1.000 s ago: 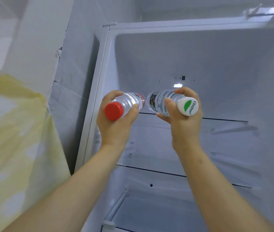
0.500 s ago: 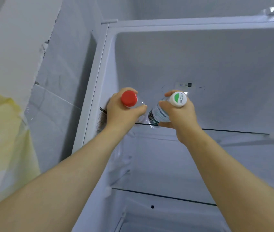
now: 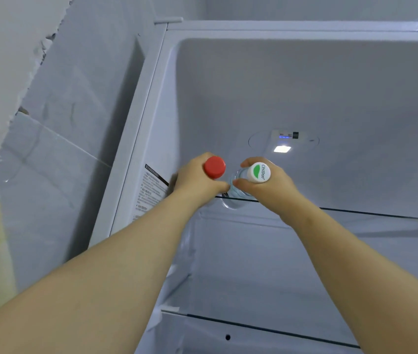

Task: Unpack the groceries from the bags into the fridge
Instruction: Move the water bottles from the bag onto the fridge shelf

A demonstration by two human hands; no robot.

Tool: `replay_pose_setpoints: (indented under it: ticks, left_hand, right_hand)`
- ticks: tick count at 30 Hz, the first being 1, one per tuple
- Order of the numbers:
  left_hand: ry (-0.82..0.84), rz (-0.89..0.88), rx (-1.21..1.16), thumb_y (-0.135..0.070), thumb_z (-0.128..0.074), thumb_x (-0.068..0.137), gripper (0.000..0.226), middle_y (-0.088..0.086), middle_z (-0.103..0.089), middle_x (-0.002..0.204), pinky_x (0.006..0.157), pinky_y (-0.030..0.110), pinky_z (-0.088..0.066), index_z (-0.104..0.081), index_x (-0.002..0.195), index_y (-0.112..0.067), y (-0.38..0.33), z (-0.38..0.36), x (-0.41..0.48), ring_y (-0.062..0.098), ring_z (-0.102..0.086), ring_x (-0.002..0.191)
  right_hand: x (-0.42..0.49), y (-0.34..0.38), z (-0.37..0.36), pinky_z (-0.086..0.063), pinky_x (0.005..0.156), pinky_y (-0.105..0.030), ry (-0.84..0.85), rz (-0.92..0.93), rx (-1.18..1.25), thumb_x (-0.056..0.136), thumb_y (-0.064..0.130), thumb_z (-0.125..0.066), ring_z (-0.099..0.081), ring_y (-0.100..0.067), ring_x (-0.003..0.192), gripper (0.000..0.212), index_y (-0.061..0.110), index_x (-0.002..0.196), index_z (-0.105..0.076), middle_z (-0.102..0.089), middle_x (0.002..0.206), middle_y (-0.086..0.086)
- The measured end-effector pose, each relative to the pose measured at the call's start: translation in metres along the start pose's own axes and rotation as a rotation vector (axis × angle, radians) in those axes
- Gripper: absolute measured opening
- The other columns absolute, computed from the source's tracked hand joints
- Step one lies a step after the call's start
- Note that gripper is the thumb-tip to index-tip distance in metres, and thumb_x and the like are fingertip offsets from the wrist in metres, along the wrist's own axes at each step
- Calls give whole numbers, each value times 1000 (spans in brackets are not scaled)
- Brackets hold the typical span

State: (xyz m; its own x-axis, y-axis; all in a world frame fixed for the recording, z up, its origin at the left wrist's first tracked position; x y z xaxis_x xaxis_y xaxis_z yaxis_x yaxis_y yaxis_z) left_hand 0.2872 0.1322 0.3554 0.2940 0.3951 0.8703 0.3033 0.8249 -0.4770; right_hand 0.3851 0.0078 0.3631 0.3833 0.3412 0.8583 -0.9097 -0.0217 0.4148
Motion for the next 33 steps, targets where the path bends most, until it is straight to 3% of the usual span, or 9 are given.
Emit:
replay_pose_setpoints:
  ticks: [5, 9, 12, 17, 21, 23, 28, 31, 33]
  left_hand:
    - [144, 69, -101, -19, -75, 65, 41, 6, -53, 117, 58, 23, -42, -61, 103, -27, 0, -19, 3, 21, -54, 89]
    - [101, 16, -191, -34, -71, 73, 36, 4, -55, 112, 70, 26, -42, -56, 104, -24, -7, -17, -2, 21, -52, 92]
    - [9, -24, -4, -35, -58, 87, 21, 2, -53, 99, 70, 29, -40, -48, 99, -22, -11, -7, -7, 23, -50, 84]
    - [-12, -118, 468, -27, -46, 88, 13, 8, -48, 98, 72, 32, -38, -44, 94, -15, -26, -3, 0, 32, -50, 91]
    - [53, -112, 670, -15, -36, 95, 20, 17, -46, 114, 72, 35, -35, -42, 113, -8, -16, -15, 5, 38, -51, 97]
    - [102, -113, 757, -12, -36, 97, 25, 18, -42, 119, 70, 36, -33, -37, 121, -6, -8, -24, 8, 38, -50, 97]
    - [200, -24, 821, -12, -37, 96, 34, 15, -33, 128, 81, 41, -39, -33, 129, -6, 10, -37, 15, 36, -43, 113]
    - [290, 26, 798, -7, -33, 91, 32, 14, -35, 127, 92, 43, -42, -39, 123, -5, 17, -44, 21, 35, -44, 112]
    - [364, 49, 809, -4, -30, 91, 32, 15, -39, 125, 93, 41, -42, -43, 120, -3, 18, -49, 21, 35, -47, 106]
  right_hand:
    - [2, -6, 2, -39, 60, -20, 96, -56, -74, 72, 23, -76, -52, -9, 76, 43, 26, 106, -51, -55, 88, 6]
    - [-2, -8, -2, -37, 72, -26, 209, -121, -30, 83, 40, -60, -51, -13, 91, 33, 26, 112, -51, -54, 103, 4]
    - [-4, -11, -1, -35, 85, -31, 249, -179, 15, 89, 42, -49, -47, -17, 109, 22, 32, 109, -53, -50, 114, 9]
    - [0, -3, -8, -40, 78, -31, 262, -140, -118, 93, 33, -40, -46, -16, 89, 29, 23, 116, -54, -50, 107, 2]
    - [5, 0, -22, -39, 78, -32, 292, -103, -222, 95, 28, -34, -44, -18, 87, 31, 18, 118, -50, -53, 116, -9]
    - [8, -2, -28, -38, 77, -33, 310, -117, -266, 95, 27, -33, -42, -18, 84, 31, 16, 119, -49, -51, 109, -10]
    - [18, -9, -38, -43, 92, -43, 332, -149, -383, 95, 23, -33, -37, -20, 83, 37, 6, 125, -46, -52, 105, -16]
    - [24, -15, -45, -38, 72, -31, 348, -156, -443, 95, 22, -33, -38, -17, 70, 34, 8, 121, -47, -49, 87, -6]
    - [29, -19, -49, -34, 70, -29, 361, -157, -481, 95, 21, -33, -38, -16, 68, 32, 8, 120, -48, -45, 83, -2]
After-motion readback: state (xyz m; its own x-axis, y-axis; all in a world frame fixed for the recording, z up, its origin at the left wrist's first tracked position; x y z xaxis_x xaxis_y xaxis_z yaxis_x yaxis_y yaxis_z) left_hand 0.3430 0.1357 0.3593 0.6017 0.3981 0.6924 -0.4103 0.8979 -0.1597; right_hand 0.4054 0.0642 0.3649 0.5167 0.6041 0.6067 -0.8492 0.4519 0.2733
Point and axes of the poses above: each hand's wrist, its own x-axis towards the middle knuckle, its own z-axis out of the back of the hand, y = z × x, the point moved 10 cm from there along x, towards the middle knuckle
